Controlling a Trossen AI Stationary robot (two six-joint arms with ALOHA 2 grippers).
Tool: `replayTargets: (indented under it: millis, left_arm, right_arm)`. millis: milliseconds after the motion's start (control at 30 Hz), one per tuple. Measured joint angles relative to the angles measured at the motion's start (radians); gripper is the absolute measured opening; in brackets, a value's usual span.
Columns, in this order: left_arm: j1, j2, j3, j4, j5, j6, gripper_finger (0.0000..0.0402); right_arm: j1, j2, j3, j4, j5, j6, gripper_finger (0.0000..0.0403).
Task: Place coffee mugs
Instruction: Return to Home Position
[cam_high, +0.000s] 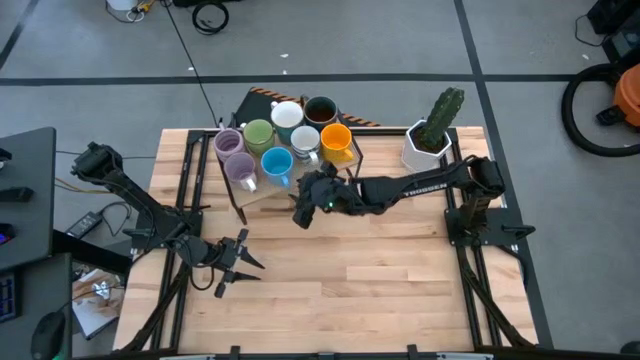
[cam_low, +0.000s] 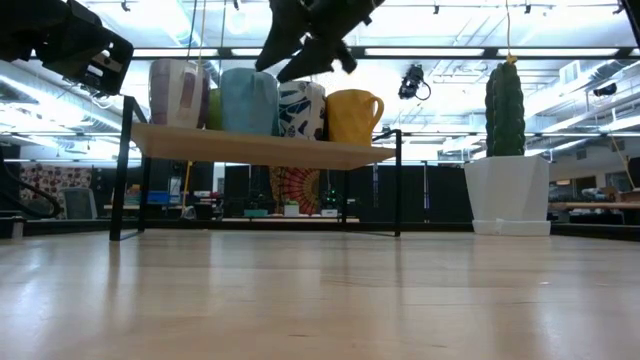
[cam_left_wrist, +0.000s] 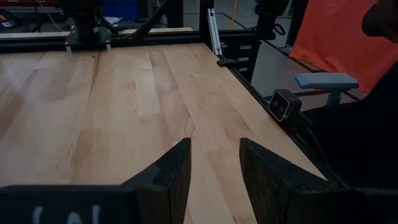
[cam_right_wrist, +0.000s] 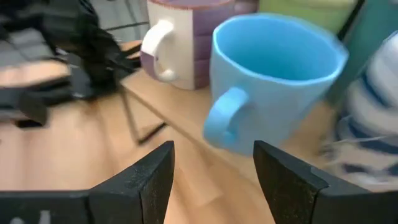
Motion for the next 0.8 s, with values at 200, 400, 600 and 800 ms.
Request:
replayTargets:
  millis: [200,400,600,800]
  left_arm:
    - [0.0,0.0,0.0,0.001,0.0,0.001,0.0141]
    - [0.0,0.0,0.0,0.006,0.0,0.002,0.0141]
    - [-0.026,0.0,0.0,0.095,-0.004,0.136,0.0141]
    - [-0.065,0.0,0.0,0.145,-0.013,0.234,0.0141]
  right_arm:
    - [0.07,0.01,0.0,0.002,0.237,-0.194,0.0225]
    - [0.082,0.01,0.0,0.05,0.214,-0.342,0.0225]
    - [0.167,-0.044,-0.002,-0.076,0.307,-0.394,0.0224]
    - [0.222,-0.187,-0.015,-0.361,0.271,-0.154,0.0208]
